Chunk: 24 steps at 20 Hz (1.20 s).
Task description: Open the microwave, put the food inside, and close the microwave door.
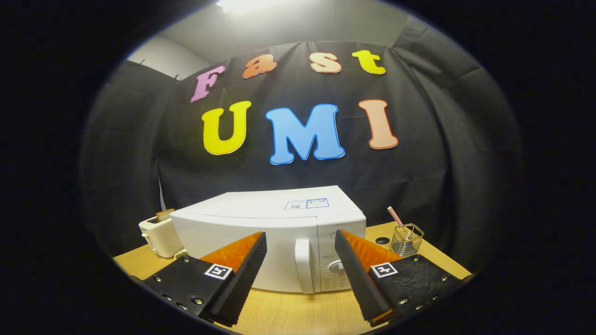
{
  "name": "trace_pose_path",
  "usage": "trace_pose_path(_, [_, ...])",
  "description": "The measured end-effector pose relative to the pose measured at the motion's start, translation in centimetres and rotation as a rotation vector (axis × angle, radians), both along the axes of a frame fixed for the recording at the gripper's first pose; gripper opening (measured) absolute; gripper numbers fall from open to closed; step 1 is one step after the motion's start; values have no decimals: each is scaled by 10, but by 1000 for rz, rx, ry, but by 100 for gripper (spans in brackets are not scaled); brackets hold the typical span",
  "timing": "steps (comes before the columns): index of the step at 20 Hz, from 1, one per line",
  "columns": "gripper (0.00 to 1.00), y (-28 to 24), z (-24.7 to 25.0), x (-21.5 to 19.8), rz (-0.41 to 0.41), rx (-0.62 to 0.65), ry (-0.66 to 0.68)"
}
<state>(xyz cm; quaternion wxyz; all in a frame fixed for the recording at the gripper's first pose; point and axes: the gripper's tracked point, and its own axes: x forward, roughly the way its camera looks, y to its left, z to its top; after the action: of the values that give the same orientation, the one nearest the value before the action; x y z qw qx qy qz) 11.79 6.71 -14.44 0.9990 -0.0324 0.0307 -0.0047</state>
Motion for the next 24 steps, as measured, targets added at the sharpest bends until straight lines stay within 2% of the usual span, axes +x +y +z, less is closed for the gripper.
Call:
trace_pose_path(4, [87,-5,-31,27,-38,41,70])
trace_pose_path(6, [87,-8,-38,33,-54,30,81])
trace_pose_path(7, [81,-10,-44,38,-65,18,86])
trace_pose_path(9, [79,-6,-48,43,-64,6,89])
trace_pose_path(10, [70,-5,-49,45,-66,7,86])
trace_pose_path(12, [68,-8,-48,51,-96,-11,72])
trace_pose_path(14, [52,-5,-50,52,-110,7,64])
trace_pose_path(15, [53,-1,-52,54,-95,11,66])
trace_pose_path(17, [32,-2,-58,54,-115,-4,73])
trace_pose_path(19, [32,-3,-59,52,-134,-29,78])
trace_pose_path(21, [16,-2,-60,53,-145,-23,88])
trace_pose_path(24, [10,-2,-61,51,-144,-5,114])
